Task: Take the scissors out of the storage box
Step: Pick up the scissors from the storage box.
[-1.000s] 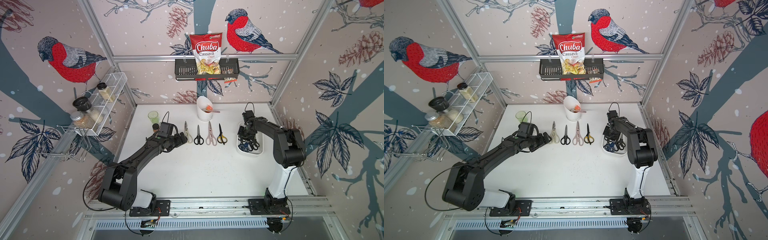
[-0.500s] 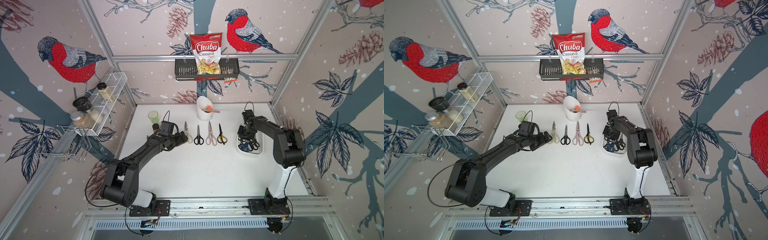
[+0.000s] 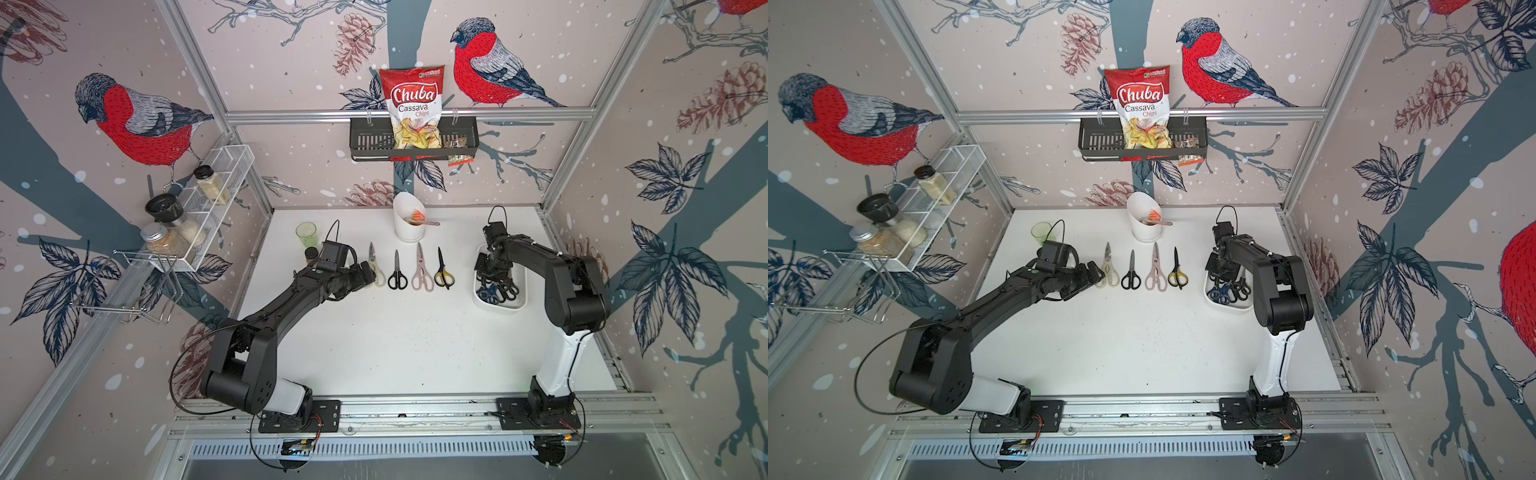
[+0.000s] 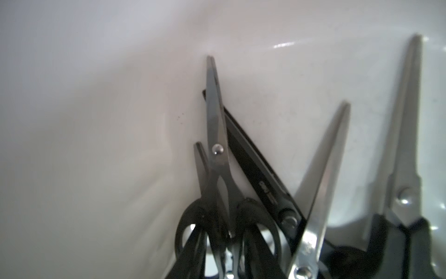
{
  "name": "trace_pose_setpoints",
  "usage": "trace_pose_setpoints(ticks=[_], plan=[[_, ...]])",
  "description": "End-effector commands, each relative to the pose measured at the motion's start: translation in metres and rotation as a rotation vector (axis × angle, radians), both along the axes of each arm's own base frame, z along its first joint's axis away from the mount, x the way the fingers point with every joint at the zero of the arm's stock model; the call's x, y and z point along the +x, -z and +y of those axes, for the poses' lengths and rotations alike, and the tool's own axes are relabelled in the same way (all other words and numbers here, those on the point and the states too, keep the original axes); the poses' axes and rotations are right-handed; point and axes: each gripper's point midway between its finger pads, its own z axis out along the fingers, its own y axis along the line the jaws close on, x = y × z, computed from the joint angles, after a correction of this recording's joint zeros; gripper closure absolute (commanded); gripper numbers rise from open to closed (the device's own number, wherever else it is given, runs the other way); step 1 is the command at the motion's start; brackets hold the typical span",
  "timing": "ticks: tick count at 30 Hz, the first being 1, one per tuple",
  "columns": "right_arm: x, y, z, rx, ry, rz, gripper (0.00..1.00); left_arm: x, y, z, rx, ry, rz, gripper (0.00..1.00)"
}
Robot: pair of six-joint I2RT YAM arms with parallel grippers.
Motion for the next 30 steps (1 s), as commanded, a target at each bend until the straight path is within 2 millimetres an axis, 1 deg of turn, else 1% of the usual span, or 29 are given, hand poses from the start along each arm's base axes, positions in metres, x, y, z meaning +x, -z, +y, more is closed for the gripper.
trace_pose_setpoints(ticks=[1,5,10,12,14,30], plan=[[-0.010,0.008,-0.002,-0.006,-0.001,0.042,0.73,0.003,-0.005,0.001,-0.001,-0.008,-0.009,0.06],[-0.007,0.001,-0.001,-0.004,-0.003,0.024,0.80,0.003,-0.005,0.000,-0.003,-0.008,-0.010,0.06],[-0.002,-0.008,-0.002,0.003,-0.004,0.007,0.92,0.003,-0.005,0.000,-0.005,-0.007,-0.011,0.06],[0.000,-0.011,-0.002,0.001,-0.008,0.000,0.95,0.003,-0.005,0.000,-0.003,-0.005,-0.013,0.06],[0.000,-0.013,-0.003,-0.002,-0.011,-0.001,1.00,0.003,-0.005,0.000,-0.004,-0.007,-0.012,0.06],[-0.005,-0.015,0.001,0.019,-0.045,0.007,1.00,0.002,-0.002,0.000,-0.004,-0.003,-0.008,0.06]])
